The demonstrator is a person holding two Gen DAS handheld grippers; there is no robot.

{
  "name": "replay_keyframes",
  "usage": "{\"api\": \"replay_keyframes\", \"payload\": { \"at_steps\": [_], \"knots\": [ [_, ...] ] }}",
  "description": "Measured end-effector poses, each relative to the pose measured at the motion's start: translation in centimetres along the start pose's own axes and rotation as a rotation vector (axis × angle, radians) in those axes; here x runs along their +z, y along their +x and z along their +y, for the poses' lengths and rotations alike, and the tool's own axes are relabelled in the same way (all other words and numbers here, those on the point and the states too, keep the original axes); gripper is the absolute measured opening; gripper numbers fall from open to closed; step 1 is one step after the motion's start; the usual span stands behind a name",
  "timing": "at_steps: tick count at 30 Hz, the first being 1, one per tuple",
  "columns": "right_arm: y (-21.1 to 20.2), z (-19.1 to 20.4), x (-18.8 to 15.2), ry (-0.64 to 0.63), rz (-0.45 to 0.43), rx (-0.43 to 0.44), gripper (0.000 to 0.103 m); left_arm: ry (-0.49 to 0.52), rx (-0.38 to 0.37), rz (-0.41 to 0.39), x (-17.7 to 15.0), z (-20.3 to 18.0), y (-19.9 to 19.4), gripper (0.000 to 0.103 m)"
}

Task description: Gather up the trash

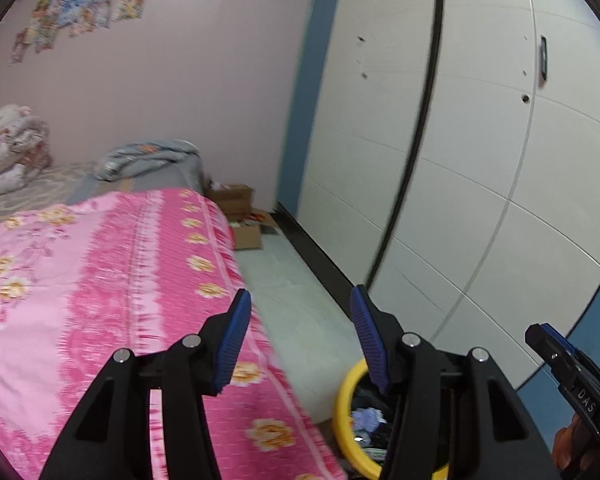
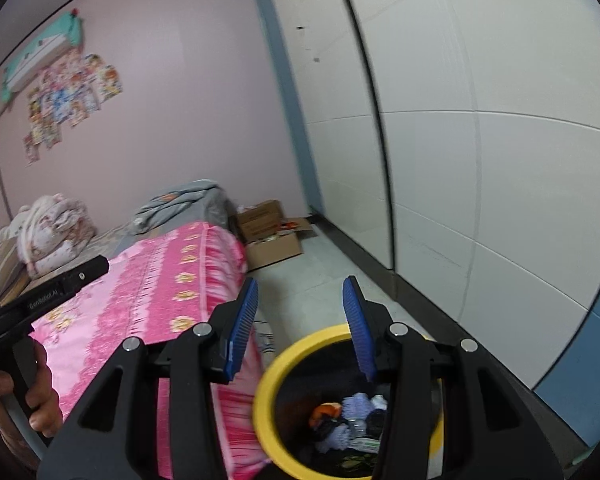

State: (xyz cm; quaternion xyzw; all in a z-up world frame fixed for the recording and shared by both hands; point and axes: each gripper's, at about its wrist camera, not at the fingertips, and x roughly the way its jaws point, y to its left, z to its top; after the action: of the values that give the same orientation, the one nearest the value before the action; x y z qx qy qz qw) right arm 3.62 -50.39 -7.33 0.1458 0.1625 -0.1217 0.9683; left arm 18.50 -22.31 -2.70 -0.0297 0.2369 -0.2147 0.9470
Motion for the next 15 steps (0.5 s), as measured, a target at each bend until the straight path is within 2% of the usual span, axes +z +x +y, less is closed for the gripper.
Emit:
{"api": "replay_keyframes", "payload": {
  "at_steps": [11,15],
  "knots": [
    [-1.7,10.9,-0.2,-0.124,0.021,0.198,0.042,-0.038,0.177,-0.115,-0.4,7.8,-9.8,0.049],
    [-2.5,14.8,-0.9,-0.169,0.026,0.246,0.044,-0.038,0.244,-0.14,-1.2,10.1,-13.0,0.053]
  ]
}}
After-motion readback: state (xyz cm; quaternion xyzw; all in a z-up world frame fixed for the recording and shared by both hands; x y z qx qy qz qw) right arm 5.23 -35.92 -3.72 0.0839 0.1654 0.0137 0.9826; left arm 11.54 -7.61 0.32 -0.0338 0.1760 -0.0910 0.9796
